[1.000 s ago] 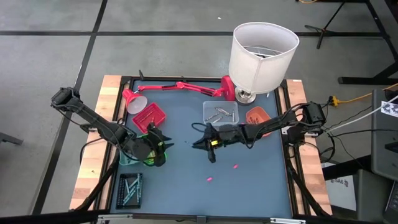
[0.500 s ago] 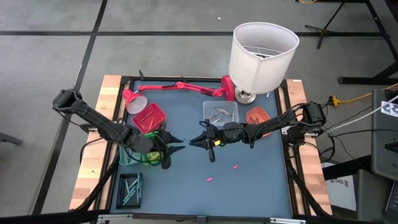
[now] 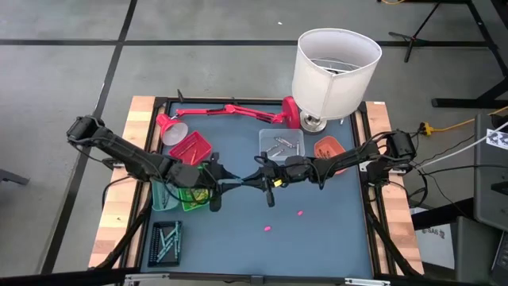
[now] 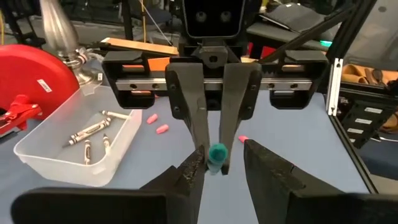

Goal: Sort crayons
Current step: Put the dark green crayon into the black bin

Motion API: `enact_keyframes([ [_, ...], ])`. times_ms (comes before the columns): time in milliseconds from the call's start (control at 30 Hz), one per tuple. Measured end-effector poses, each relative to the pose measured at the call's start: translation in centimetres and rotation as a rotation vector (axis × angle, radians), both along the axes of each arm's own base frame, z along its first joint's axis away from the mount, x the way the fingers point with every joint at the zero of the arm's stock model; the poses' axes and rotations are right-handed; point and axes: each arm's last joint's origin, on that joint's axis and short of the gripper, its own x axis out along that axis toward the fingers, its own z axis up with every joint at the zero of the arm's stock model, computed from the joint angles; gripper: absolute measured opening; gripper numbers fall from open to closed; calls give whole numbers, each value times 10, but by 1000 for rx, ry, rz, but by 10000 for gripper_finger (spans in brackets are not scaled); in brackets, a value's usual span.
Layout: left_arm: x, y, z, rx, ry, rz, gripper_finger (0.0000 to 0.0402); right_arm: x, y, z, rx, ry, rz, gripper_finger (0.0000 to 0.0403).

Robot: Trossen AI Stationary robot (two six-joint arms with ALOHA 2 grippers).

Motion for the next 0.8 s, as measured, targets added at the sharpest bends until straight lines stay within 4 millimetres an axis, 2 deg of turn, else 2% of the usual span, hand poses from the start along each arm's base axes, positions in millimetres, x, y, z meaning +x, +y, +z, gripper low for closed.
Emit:
enact_keyframes([
  [133,1,3,0,-4,2,-3,80,0,0,0,0,0,0,17],
  [433,1,3,0,-4,3,-2,11,0,0,0,0,2,1,17],
  [800,1,3,0,-4,4,-1,12,0,0,0,2,3,1,24],
])
